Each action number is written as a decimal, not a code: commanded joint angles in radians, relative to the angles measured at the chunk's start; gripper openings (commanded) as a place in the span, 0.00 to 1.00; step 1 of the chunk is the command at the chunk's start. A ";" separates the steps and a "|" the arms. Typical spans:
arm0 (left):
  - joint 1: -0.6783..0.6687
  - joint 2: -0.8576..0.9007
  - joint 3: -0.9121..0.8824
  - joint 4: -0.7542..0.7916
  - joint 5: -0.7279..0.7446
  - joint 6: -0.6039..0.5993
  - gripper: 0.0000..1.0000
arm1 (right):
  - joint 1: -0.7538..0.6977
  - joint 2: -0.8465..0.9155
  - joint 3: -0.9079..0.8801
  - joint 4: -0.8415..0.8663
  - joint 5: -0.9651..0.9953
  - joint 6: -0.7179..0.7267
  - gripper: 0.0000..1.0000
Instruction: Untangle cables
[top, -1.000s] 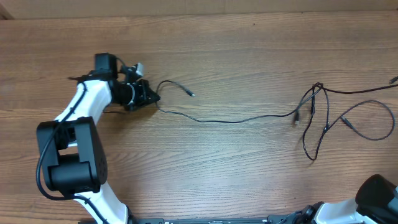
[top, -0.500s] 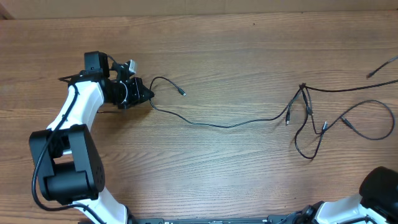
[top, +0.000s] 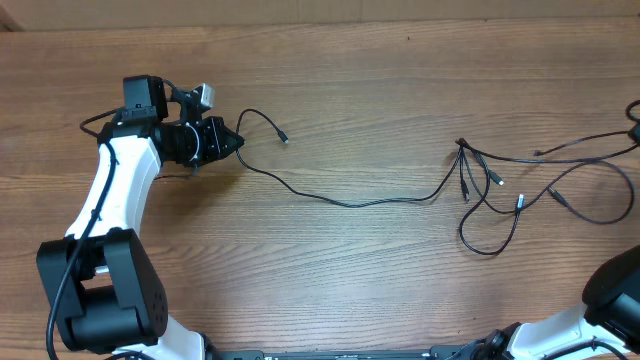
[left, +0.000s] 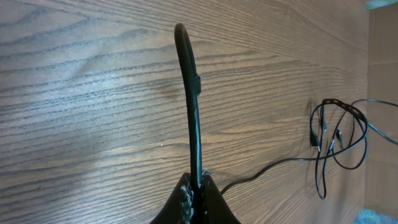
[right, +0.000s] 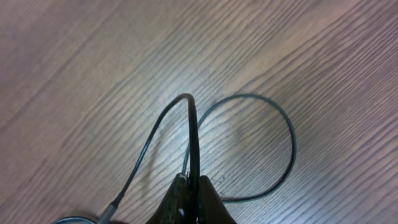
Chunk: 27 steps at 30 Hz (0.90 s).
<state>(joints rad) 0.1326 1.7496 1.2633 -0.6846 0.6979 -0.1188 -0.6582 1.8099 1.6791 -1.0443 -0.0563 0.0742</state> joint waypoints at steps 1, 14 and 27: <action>-0.003 -0.036 0.016 0.000 -0.002 0.029 0.04 | 0.003 -0.002 -0.050 0.035 -0.005 -0.003 0.04; -0.003 -0.037 0.016 -0.015 -0.003 0.030 0.04 | 0.004 0.005 -0.138 0.094 -0.118 -0.034 0.86; -0.003 -0.080 0.016 -0.019 -0.051 0.040 0.04 | 0.172 -0.180 -0.126 0.034 -0.272 -0.080 1.00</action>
<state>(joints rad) 0.1326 1.7229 1.2633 -0.6998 0.6735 -0.1005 -0.5564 1.7115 1.5375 -0.9897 -0.2527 0.0139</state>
